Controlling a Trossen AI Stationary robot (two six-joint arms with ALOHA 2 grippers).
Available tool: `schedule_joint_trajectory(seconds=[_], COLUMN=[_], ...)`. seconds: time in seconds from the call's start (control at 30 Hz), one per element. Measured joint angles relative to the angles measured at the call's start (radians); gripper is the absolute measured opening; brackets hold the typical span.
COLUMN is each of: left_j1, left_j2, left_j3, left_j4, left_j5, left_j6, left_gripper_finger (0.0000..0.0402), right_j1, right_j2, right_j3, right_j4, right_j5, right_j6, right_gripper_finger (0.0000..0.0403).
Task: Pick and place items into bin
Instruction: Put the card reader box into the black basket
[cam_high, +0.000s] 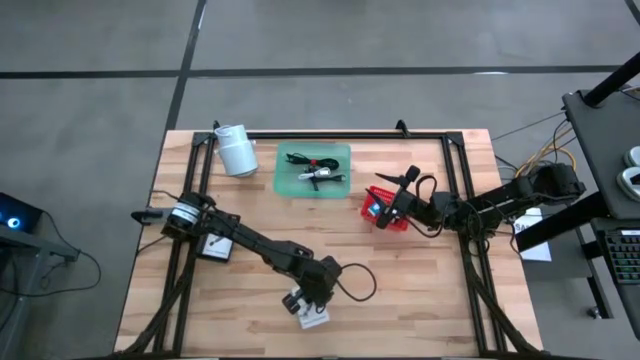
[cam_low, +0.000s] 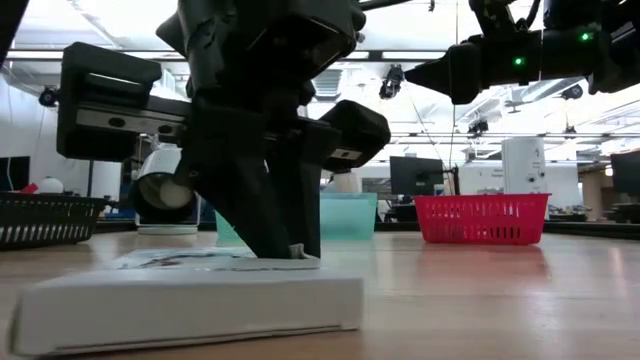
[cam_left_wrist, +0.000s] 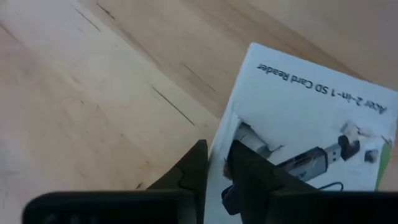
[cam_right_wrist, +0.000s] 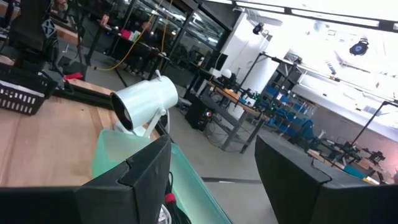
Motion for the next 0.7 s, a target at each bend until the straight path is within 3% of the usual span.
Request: schedule_joint_trajectory(seconds=[0.2, 0.33, 0.57, 0.7], left_j1=[0.011, 0.027, 0.077, 0.121], left_j2=[0.001, 0.000, -0.034, -0.062], left_j3=[-0.001, 0.010, 0.013, 0.009], left_j4=[-0.006, -0.073, -0.217, -0.259], left_j5=[-0.025, -0.078, -0.111, -0.136], left_j6=[-0.012, -0.100, -0.403, -0.694], left_gripper_finger=[0.0023, 0.0017, 0.0015, 0.0014], right_j1=[0.000, 0.000, 0.000, 0.001], right_j2=[0.000, 0.000, 0.000, 0.000], right_j3=[0.000, 0.000, 0.000, 0.000], right_j4=[0.000, 0.000, 0.000, 0.000], right_j5=[0.000, 0.000, 0.000, 0.000], right_j6=[0.000, 0.000, 0.000, 0.001], right_gripper_finger=[0.0219, 0.0219, 0.0219, 0.0219])
